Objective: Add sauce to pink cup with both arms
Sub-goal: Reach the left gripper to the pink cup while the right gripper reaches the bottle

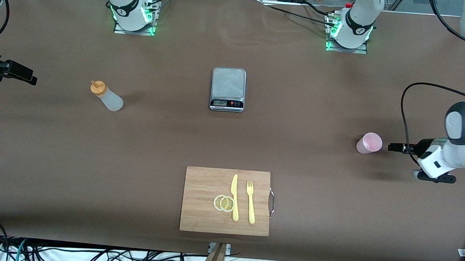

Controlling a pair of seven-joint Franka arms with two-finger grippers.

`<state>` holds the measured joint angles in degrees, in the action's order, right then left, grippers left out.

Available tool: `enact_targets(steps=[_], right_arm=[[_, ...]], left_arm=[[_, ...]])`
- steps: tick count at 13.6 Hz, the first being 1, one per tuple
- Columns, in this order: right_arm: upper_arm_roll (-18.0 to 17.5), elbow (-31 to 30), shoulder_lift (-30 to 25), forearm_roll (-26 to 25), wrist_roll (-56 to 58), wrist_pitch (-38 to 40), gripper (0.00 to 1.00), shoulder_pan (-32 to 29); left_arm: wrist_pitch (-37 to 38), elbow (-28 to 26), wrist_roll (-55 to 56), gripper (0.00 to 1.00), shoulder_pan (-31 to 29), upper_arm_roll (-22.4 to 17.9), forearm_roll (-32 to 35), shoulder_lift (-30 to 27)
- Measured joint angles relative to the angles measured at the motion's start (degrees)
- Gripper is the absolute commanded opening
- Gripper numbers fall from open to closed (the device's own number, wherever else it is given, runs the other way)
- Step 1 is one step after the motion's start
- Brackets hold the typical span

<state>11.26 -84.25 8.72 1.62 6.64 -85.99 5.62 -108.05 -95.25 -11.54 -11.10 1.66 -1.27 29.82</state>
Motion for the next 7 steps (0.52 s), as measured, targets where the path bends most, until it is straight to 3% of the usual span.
enact_targets(steps=[5, 7], right_arm=[[0.6, -5.8, 1.0, 7.4, 30.3, 0.3, 1.0, -4.4], [0.9, -9.0, 1.1, 10.3, 42.8, -0.2, 1.0, -7.6]], left_arm=[[-10.8, -12.1, 0.1, 0.97, 1.3, 0.1, 0.0, -3.4], [-13.8, -16.3, 0.1, 0.85, 1.6, 0.1, 0.0, -5.6]])
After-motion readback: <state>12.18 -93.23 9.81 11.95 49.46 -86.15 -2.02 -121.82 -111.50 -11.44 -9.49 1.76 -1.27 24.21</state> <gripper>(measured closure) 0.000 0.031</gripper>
